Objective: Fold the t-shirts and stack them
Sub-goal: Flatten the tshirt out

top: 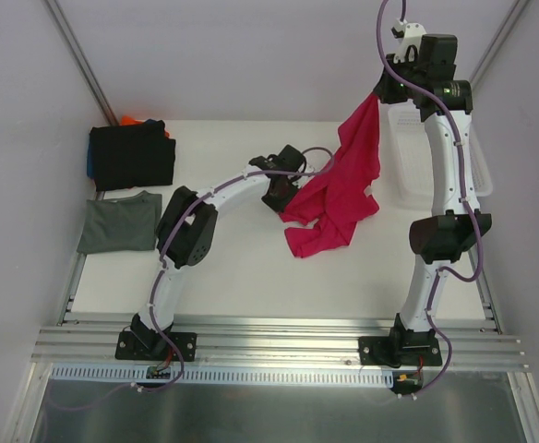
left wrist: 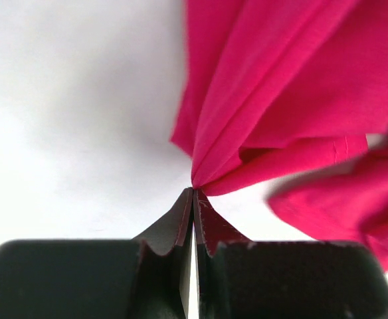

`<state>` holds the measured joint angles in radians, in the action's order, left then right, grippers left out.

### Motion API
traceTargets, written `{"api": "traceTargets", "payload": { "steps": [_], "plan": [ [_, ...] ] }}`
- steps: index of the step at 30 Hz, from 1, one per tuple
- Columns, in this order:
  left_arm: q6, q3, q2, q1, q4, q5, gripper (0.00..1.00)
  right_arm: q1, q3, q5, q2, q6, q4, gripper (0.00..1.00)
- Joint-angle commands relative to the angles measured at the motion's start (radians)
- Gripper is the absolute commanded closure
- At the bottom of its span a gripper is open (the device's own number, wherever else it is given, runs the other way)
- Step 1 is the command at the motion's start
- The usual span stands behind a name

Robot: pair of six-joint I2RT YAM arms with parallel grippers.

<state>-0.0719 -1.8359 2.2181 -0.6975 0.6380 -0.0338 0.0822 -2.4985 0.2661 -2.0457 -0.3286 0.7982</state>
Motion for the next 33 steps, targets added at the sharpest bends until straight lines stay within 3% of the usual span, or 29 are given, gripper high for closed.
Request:
{"api": "traceTargets", "payload": {
  "steps": [1,10,17,22,23,24,25,26,27,33],
  "plan": [
    [-0.051,-0.063,-0.048,0.038,0.006,-0.058,1.0,-0.009,-0.053,0.009,0.005,0.014,-0.022,0.99],
    [-0.095,-0.094,-0.055,0.038,-0.018,-0.132,1.0,-0.009,-0.051,0.005,0.01,0.014,-0.022,0.99],
    [-0.137,-0.256,0.002,0.039,-0.061,-0.233,1.0,-0.009,-0.046,0.004,0.013,0.014,-0.019,0.99],
    [-0.149,-0.276,0.014,0.033,-0.075,-0.267,1.0,-0.009,-0.04,0.005,0.018,0.014,-0.017,0.99],
    [-0.149,-0.258,0.011,0.03,-0.075,-0.24,0.89,-0.009,-0.037,0.005,0.021,0.014,-0.017,0.99],
    [-0.131,-0.244,-0.003,0.023,-0.07,-0.236,0.53,-0.009,-0.036,0.007,0.019,0.014,-0.016,0.99],
    [-0.115,-0.232,-0.012,0.017,-0.063,-0.232,0.36,-0.01,-0.036,0.007,0.021,0.014,-0.019,0.99],
    [-0.105,-0.203,-0.021,0.01,-0.052,-0.197,0.28,-0.007,-0.036,0.007,0.019,0.014,-0.016,1.0],
    [-0.091,-0.189,-0.032,-0.003,-0.043,-0.177,0.22,-0.009,-0.034,0.005,0.019,0.014,-0.016,0.99],
    [0.059,-0.094,-0.1,-0.013,0.028,-0.011,0.27,-0.009,-0.037,0.007,0.013,0.017,-0.016,0.99]
  ]
}}
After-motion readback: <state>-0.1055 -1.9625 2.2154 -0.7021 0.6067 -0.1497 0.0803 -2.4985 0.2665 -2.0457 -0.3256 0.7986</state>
